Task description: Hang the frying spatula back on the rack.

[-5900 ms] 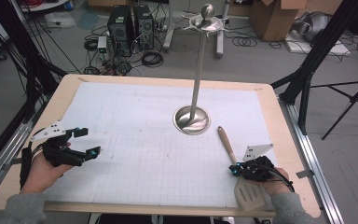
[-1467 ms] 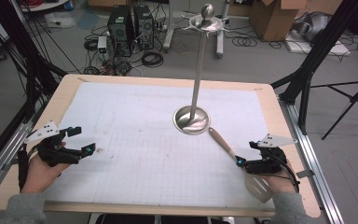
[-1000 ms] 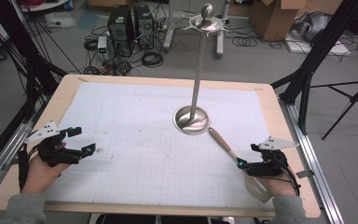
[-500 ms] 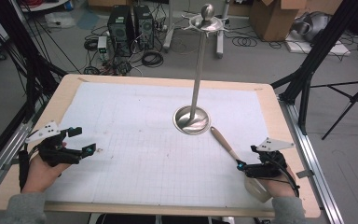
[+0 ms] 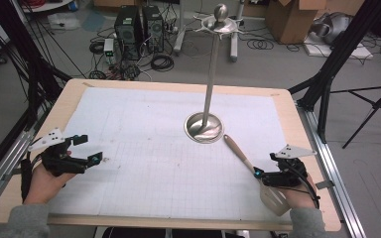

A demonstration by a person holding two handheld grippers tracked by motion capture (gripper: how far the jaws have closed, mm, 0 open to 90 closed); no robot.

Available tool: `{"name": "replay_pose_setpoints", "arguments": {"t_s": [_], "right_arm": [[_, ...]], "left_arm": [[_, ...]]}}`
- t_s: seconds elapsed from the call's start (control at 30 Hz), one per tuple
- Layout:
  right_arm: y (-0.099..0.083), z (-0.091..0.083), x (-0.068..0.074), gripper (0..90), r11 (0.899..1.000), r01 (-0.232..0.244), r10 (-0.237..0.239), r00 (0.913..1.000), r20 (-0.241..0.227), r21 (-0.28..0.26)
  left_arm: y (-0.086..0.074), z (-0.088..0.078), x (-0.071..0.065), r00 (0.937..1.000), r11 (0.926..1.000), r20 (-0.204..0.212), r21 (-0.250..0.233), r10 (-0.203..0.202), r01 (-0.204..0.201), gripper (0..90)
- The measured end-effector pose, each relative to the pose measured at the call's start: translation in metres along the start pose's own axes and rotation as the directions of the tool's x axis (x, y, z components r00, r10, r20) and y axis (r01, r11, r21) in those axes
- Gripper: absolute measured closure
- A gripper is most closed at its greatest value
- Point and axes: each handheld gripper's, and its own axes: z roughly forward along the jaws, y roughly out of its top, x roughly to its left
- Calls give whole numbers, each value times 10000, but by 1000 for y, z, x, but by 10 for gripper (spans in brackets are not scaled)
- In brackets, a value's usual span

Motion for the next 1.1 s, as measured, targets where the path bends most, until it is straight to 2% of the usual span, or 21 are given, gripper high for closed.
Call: {"name": "replay_pose_setpoints", "arguments": {"t_s": [0.13, 0.47, 0.8, 1.1], "right_arm": [[5, -5, 3, 196, 9997, -75, 78, 9999, 116, -214], [3, 8, 7, 219, 9972, 166, -176, 9998, 132, 734], [3, 16, 8, 286, 9860, 520, -537, 9985, 62, 1584], [4, 30, 9, 317, 9685, 880, -917, 9958, 52, 2330]], "left_arm": [[0, 1, -1, 10000, 10000, 18, 21, 1, -1, 25], [-1, -1, 0, 10000, 10000, -13, -7, -61, 61, 25], [0, 2, -1, 10000, 9999, 28, 131, 1, -2, 25], [-1, 1, -1, 10000, 9999, -38, 107, -43, 43, 25]]}}
